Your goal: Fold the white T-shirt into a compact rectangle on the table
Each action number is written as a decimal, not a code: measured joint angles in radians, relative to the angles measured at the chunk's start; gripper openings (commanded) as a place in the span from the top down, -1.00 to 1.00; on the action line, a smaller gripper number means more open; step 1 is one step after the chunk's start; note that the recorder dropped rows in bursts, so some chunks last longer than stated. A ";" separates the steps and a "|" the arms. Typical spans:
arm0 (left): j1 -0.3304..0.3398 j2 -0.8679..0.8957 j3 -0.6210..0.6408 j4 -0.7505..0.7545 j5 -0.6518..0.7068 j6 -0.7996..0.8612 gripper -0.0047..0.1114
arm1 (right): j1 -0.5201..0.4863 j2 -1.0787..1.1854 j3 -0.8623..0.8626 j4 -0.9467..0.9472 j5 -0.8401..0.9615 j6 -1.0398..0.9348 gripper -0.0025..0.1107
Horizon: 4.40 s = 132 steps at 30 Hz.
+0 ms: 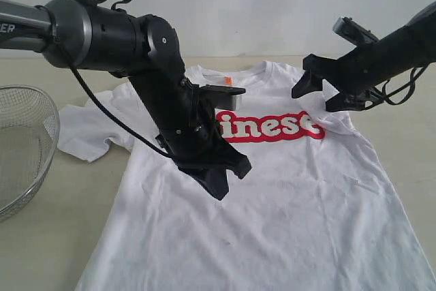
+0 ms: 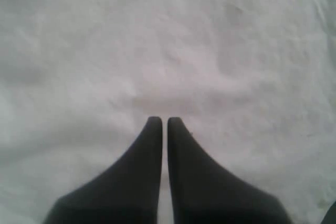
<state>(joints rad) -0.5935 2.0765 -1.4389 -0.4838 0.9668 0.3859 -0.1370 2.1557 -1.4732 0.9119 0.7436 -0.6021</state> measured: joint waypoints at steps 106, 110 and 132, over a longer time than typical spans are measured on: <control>0.000 -1.171 0.879 -0.336 -0.656 -0.062 0.84 | 0.477 -0.704 0.572 0.063 -0.194 -0.117 0.37; 0.012 -1.198 0.922 -0.299 -0.709 -0.104 0.84 | 0.484 -0.614 0.500 0.052 -0.170 -0.115 0.37; 0.281 -0.511 0.600 -0.354 -0.711 -0.176 -0.19 | 0.484 -0.595 0.493 -0.002 -0.138 -0.112 0.36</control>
<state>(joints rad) -0.3121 1.5658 -0.8390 -0.8377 0.2557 0.2100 0.3473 1.5610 -0.9799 0.9102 0.6058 -0.7139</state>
